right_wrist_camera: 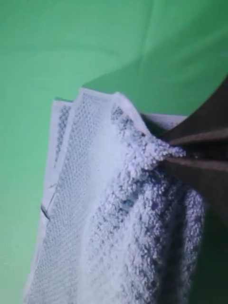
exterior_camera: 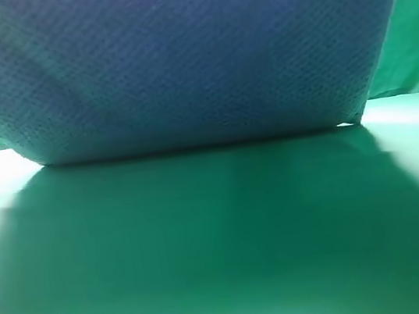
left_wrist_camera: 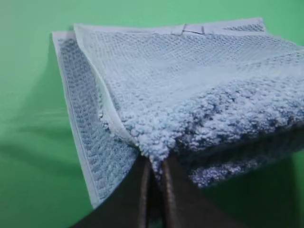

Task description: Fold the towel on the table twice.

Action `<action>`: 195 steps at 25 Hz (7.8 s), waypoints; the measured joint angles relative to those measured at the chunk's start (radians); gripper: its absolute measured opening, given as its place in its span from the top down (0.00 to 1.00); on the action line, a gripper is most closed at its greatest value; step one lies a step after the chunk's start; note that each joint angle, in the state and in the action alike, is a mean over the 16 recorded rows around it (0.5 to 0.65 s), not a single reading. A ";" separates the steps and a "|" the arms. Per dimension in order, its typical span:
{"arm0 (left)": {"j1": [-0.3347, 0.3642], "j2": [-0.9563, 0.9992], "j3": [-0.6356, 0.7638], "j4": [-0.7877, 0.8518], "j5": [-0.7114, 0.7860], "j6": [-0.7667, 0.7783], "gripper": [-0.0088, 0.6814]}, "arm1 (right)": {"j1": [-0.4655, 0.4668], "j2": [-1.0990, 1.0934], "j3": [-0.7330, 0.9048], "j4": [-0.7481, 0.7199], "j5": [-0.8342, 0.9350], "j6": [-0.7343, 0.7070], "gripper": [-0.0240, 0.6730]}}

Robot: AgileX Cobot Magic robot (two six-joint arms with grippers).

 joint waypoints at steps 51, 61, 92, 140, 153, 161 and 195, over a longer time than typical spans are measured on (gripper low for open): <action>0.002 0.615 -0.154 0.054 -0.321 0.017 0.98 | -0.021 0.560 -0.054 -0.190 -0.418 0.113 0.96; 0.005 0.619 -0.165 0.081 -0.336 0.017 0.56 | -0.029 0.603 -0.096 -0.219 -0.399 0.111 0.55; 0.007 -0.229 -0.098 0.094 0.002 0.024 0.99 | -0.032 -0.104 -0.247 -0.119 0.182 0.026 0.97; 0.007 -1.210 0.826 0.128 -0.388 0.039 0.99 | -0.032 -1.299 0.730 -0.054 -0.240 -0.086 0.97; 0.007 -1.210 0.949 0.238 -0.521 0.039 0.99 | -0.032 -1.299 1.063 -0.072 -0.701 -0.087 0.97; 0.007 -1.210 0.956 0.231 -0.524 0.039 0.99 | -0.032 -1.299 1.122 -0.072 -0.743 -0.087 0.97; 0.007 -1.210 1.058 0.222 -0.474 0.039 0.99 | -0.032 -1.299 1.191 -0.122 -0.515 -0.045 0.97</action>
